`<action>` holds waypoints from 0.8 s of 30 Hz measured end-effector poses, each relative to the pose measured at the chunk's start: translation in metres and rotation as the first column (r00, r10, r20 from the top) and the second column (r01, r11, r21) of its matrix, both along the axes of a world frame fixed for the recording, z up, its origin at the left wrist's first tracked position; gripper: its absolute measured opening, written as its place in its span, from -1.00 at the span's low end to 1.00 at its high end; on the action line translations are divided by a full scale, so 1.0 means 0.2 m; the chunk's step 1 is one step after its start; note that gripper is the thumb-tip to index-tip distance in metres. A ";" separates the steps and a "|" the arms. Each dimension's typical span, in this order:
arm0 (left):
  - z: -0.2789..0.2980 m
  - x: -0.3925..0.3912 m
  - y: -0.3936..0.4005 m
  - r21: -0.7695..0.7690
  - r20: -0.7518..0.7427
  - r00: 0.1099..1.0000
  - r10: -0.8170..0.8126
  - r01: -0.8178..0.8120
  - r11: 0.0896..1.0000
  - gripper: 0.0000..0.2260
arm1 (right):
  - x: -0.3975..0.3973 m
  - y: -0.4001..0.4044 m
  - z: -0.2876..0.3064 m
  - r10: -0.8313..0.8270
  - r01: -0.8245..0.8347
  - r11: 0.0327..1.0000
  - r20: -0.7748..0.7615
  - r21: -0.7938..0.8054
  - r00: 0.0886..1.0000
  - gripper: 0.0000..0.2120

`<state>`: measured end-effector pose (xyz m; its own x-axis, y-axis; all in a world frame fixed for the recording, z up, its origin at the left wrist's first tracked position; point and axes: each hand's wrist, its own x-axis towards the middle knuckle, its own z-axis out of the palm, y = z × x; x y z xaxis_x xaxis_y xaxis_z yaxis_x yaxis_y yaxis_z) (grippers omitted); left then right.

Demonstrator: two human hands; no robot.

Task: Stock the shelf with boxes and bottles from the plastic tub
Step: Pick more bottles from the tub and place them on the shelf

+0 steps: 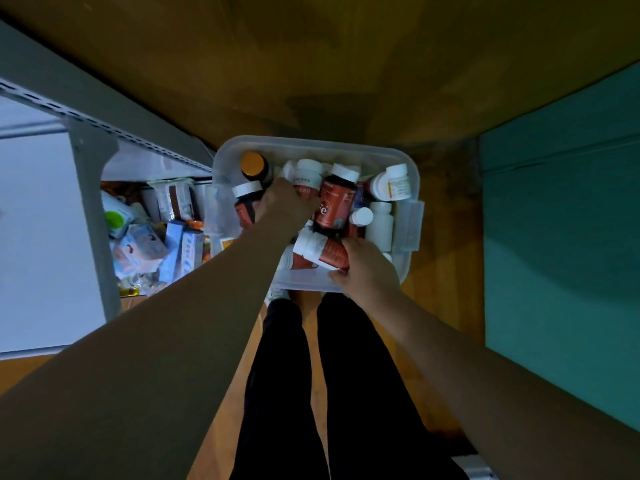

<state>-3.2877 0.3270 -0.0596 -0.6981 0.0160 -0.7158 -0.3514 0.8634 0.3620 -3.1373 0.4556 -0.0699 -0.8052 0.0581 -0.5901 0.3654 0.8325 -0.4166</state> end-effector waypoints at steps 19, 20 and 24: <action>0.93 0.33 -0.33 0.362 -0.079 0.897 0.435 -0.381 0.851 -0.77 | -0.04 0.10 0.81 -0.265 0.212 0.924 -0.132 -0.318 0.955 -0.72; 1.03 0.35 -0.35 0.387 -0.085 0.869 0.488 -0.422 0.820 -0.75 | -0.07 0.08 0.91 -0.273 0.212 0.913 -0.136 -0.348 0.952 -0.69; 1.43 0.46 -0.42 0.575 -0.083 0.728 0.681 -0.523 0.629 -0.72 | -0.14 -0.04 1.33 -0.316 0.193 0.858 -0.192 -0.476 0.929 -0.64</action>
<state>-3.1955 0.2439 0.2266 -0.8343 -0.1966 -0.5151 -0.5462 0.1681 0.8206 -3.1654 0.4468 0.1956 -0.9230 0.0650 -0.3791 0.3688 0.4298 -0.8242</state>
